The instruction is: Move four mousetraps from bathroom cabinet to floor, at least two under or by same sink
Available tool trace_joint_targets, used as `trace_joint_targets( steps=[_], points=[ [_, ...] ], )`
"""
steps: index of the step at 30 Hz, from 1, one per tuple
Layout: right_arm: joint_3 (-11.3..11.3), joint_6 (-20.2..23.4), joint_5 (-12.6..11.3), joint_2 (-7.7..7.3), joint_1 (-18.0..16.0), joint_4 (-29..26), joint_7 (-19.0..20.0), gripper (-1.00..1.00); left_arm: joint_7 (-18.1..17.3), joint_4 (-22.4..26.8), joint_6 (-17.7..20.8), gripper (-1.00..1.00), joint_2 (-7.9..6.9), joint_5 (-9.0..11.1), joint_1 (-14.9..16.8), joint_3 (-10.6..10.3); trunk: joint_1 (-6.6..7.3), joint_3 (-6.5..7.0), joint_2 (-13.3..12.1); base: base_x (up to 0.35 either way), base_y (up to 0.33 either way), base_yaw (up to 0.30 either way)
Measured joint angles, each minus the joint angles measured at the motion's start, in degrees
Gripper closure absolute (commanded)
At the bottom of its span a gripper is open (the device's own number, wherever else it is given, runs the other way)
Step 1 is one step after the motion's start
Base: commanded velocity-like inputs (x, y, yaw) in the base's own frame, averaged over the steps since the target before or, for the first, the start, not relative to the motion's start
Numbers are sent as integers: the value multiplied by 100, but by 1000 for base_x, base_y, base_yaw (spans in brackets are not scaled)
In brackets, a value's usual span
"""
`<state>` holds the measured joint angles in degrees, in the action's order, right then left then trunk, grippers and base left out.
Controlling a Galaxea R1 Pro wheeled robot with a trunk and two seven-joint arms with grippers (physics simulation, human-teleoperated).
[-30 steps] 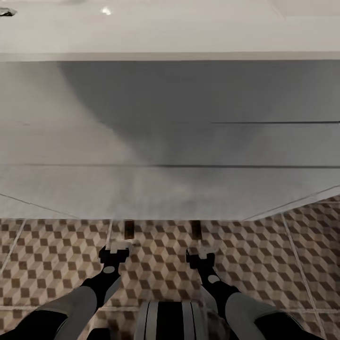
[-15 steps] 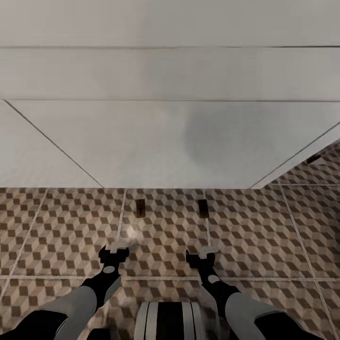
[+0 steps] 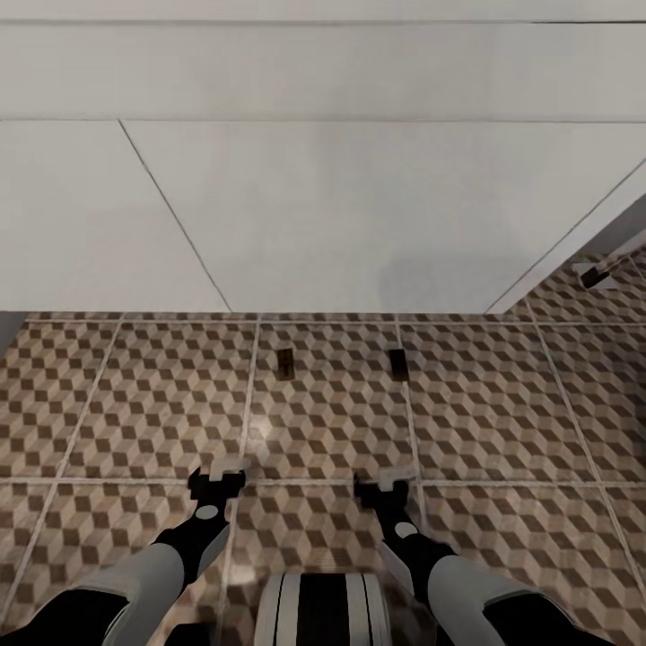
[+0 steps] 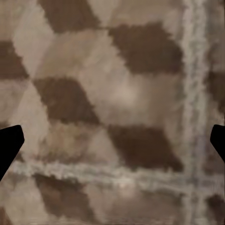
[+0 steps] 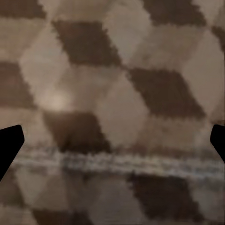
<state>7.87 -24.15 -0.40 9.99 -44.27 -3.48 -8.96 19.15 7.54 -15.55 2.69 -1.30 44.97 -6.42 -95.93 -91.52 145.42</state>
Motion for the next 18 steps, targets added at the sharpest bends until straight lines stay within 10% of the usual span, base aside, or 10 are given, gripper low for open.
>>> trace_joint_targets(
  steps=[18],
  points=[
    [0, -6, 0, 0, 0, -1, -1, -100, -20, 7, -37, -100, 11, -12, 0, 0, 2, 0, 0, -26, 17, 0]
  ],
)
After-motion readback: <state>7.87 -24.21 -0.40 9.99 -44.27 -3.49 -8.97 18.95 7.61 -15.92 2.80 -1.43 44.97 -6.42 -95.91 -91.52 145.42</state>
